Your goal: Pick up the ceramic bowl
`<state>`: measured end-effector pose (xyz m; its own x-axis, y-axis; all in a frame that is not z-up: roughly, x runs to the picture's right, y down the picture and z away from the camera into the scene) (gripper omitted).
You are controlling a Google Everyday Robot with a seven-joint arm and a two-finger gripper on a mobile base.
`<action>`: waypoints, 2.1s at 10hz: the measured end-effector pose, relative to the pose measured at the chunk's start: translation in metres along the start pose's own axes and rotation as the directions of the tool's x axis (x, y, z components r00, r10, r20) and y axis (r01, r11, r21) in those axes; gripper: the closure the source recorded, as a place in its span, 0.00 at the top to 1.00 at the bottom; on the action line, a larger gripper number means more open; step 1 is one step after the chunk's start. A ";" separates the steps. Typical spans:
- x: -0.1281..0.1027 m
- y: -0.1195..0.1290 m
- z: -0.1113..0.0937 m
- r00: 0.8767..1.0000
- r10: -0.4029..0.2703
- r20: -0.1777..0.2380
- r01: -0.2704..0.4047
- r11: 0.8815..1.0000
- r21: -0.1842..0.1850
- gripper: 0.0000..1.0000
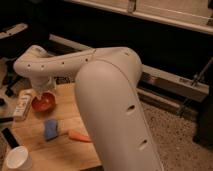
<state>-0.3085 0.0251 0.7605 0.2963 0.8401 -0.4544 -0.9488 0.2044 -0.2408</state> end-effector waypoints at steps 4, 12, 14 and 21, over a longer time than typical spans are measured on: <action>-0.024 0.023 0.055 0.997 -0.066 -0.037 0.068 0.995 0.072 0.65; -0.048 0.058 0.144 0.976 -0.195 -0.097 0.214 0.942 0.258 0.65; -0.057 0.052 0.144 0.983 -0.164 -0.085 0.181 0.944 0.274 0.65; -0.070 0.020 0.112 0.998 -0.038 -0.053 0.048 0.977 0.209 0.65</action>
<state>-0.3603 0.0265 0.8837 0.3373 0.8038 -0.4901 -0.9354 0.3449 -0.0781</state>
